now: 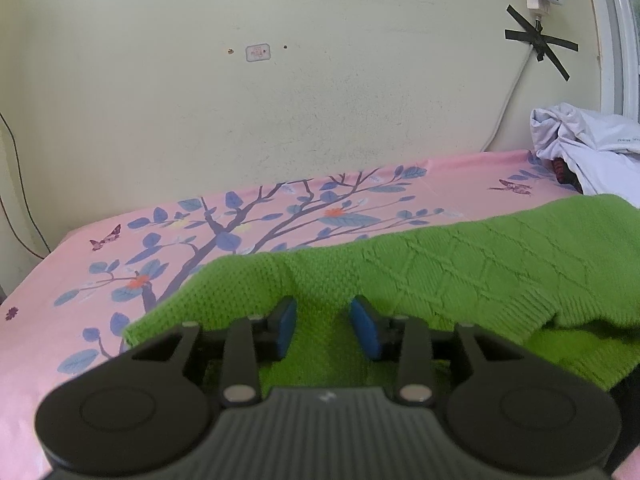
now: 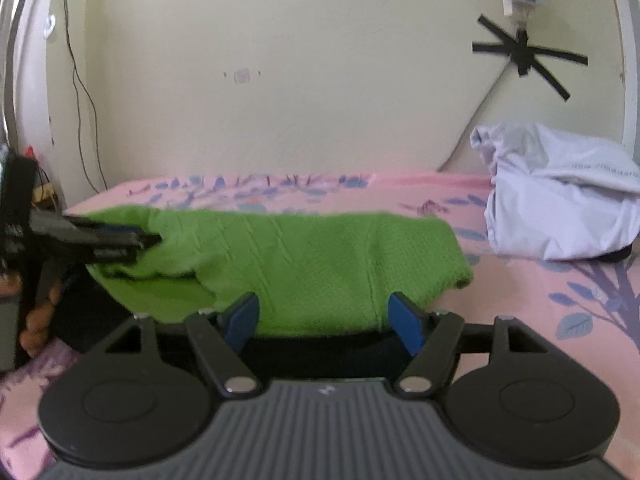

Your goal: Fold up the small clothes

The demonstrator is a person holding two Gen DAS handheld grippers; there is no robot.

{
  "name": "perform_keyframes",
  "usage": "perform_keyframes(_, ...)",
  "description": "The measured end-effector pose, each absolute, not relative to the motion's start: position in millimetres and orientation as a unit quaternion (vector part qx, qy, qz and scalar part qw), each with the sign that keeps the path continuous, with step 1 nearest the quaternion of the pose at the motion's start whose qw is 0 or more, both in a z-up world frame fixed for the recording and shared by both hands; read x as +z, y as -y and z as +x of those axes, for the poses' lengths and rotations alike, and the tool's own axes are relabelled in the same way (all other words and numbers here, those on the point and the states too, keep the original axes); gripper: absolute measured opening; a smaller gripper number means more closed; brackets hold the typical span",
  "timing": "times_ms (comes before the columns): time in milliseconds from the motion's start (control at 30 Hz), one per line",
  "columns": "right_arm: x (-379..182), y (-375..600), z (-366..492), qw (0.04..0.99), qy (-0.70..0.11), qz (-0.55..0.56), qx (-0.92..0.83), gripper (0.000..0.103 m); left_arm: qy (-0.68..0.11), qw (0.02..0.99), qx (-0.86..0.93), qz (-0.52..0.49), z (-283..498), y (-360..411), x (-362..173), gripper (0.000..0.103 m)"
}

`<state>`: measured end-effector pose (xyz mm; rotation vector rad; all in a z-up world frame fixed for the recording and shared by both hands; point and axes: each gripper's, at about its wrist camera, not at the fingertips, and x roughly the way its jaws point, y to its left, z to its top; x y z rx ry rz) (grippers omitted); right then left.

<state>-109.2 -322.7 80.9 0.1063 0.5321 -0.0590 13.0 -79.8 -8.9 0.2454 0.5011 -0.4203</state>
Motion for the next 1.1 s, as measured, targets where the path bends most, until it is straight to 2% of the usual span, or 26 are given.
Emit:
perform_keyframes(233,90,314,-104,0.968,-0.245,0.034,-0.036,0.068,-0.247,0.941,-0.199,0.118,7,79,-9,0.036)
perform_keyframes(367,64,321,-86,0.944,-0.32,0.053,-0.058,0.073,-0.248,0.941,-0.197,0.117,6,79,-8,0.036)
perform_keyframes(400,65,323,-88,0.947,-0.31,0.061,-0.054,0.074,-0.247,0.941,-0.196,0.119,5,79,-8,0.036)
perform_keyframes(1100,65,327,-89,0.947,-0.308,0.074,-0.049,0.075,-0.247,0.943,-0.178,0.132,0,84,-8,0.038)
